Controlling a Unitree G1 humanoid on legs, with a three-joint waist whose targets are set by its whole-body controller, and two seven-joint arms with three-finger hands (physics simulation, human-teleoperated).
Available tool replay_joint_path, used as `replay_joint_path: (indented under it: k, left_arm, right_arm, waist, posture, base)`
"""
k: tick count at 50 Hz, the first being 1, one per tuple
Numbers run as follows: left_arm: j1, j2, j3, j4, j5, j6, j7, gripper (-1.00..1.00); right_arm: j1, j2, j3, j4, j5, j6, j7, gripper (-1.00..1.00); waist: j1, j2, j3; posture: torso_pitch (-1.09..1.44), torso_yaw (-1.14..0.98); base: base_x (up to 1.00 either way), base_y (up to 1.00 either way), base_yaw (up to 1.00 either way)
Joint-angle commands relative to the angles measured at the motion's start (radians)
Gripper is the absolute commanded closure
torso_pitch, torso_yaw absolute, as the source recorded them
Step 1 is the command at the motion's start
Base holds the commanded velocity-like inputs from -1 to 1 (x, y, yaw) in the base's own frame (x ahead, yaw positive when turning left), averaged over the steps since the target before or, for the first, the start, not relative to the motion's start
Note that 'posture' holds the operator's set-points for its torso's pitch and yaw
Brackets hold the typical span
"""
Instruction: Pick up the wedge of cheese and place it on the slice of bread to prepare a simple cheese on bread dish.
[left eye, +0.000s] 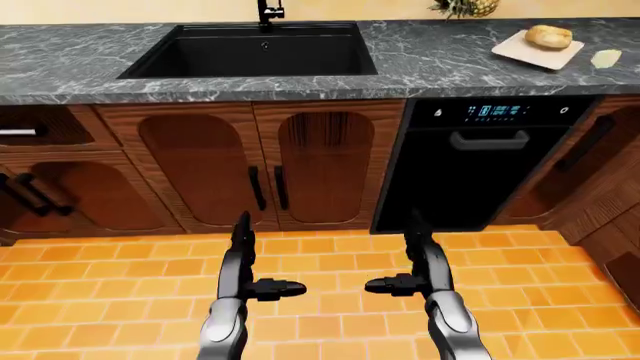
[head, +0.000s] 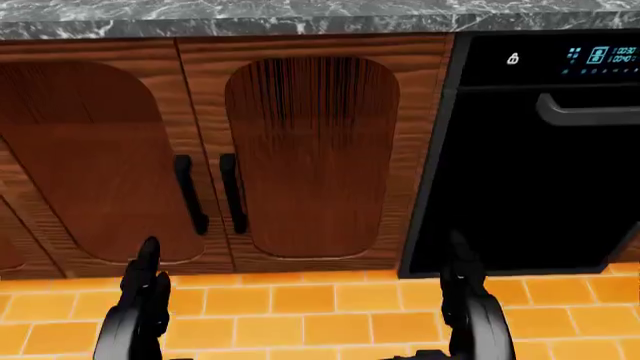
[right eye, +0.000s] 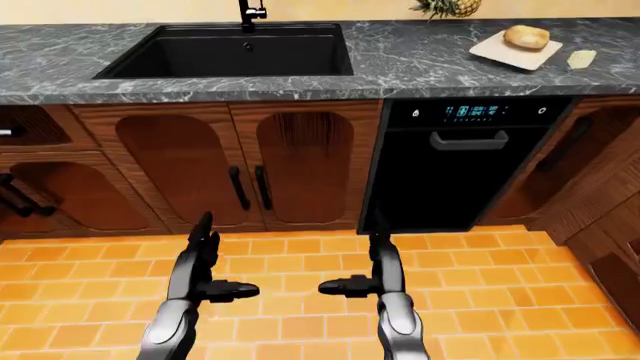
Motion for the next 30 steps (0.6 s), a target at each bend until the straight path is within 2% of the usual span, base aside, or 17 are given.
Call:
replay_joint_path:
  k: [1, 3, 4, 5, 7, 8, 12, 16, 27, 28, 30]
  left_arm:
    - [-0.005, -0.012, -0.037, -0.069, 0.042, -0.135, 0.013, -1.00]
    - [0.003, -0.012, -0.032, -0.106, 0.036, -0.127, 0.017, -1.00]
    - [-0.003, -0.012, -0.027, -0.100, 0.030, -0.130, 0.019, -1.00]
    - [-0.003, -0.012, -0.028, -0.093, 0.031, -0.135, 0.021, -1.00]
    - [0.007, -0.016, -0.034, -0.101, 0.032, -0.151, 0.025, -1.00]
    - [0.011, -0.016, -0.036, -0.106, 0.035, -0.155, 0.029, -1.00]
    - [0.013, -0.016, -0.039, -0.111, 0.033, -0.151, 0.029, -1.00]
    - [0.007, -0.015, -0.035, -0.106, 0.029, -0.152, 0.031, -1.00]
    - [0.027, -0.015, -0.040, -0.148, 0.034, -0.146, 0.029, -1.00]
    - [0.030, -0.015, -0.041, -0.153, 0.034, -0.145, 0.029, -1.00]
    - [0.034, -0.016, -0.044, -0.155, 0.038, -0.149, 0.029, -1.00]
  right_arm:
    - [-0.055, -0.004, -0.019, -0.062, 0.035, -0.088, 0.008, -1.00]
    - [-0.048, -0.011, -0.022, -0.093, 0.012, -0.070, -0.017, -1.00]
    - [-0.045, -0.012, -0.028, -0.089, 0.024, -0.053, -0.013, -1.00]
    - [-0.039, -0.009, -0.028, -0.086, 0.042, -0.044, -0.001, -1.00]
    - [-0.029, -0.007, -0.010, -0.092, 0.019, -0.045, -0.002, -1.00]
    - [-0.029, -0.007, -0.009, -0.091, 0.020, -0.053, 0.002, -1.00]
    - [-0.039, -0.011, -0.013, -0.064, 0.008, -0.068, -0.001, -1.00]
    - [-0.041, -0.007, 0.008, -0.058, -0.022, -0.083, 0.006, -1.00]
    - [-0.035, -0.007, 0.007, -0.048, -0.047, -0.111, 0.005, -1.00]
    - [-0.032, -0.007, 0.007, -0.056, -0.047, -0.106, 0.005, -1.00]
    - [-0.029, -0.007, 0.008, -0.059, -0.047, -0.103, 0.007, -1.00]
  waist:
    - [-0.002, -0.008, -0.001]
    - [0.009, -0.002, -0.062]
    - [0.008, -0.002, -0.053]
    - [0.009, -0.007, -0.018]
    - [0.010, -0.010, -0.069]
    - [0.010, -0.010, -0.074]
    - [0.008, -0.010, -0.077]
    - [0.008, -0.007, -0.080]
    - [0.007, -0.005, -0.090]
    - [0.008, 0.001, -0.104]
    - [0.010, 0.008, -0.079]
  posture:
    - [0.00, 0.00]
    - [0.00, 0.00]
    - [0.00, 0.00]
    - [0.00, 0.00]
    - [0.00, 0.00]
    - [0.00, 0.00]
    - [0.00, 0.00]
    - [0.00, 0.00]
    - [0.00, 0.00]
    - [0.00, 0.00]
    - [0.00, 0.00]
  base:
    - [0.00, 0.00, 0.00]
    - [0.00, 0.00, 0.00]
    - [0.00, 0.00, 0.00]
    - [0.00, 0.00, 0.00]
    - [0.00, 0.00, 0.00]
    - [0.00, 0.00, 0.00]
    - [0.00, 0.00, 0.00]
    - [0.00, 0.00, 0.00]
    - [0.00, 0.00, 0.00]
    - [0.00, -0.06, 0.00]
    - [0.00, -0.13, 0.00]
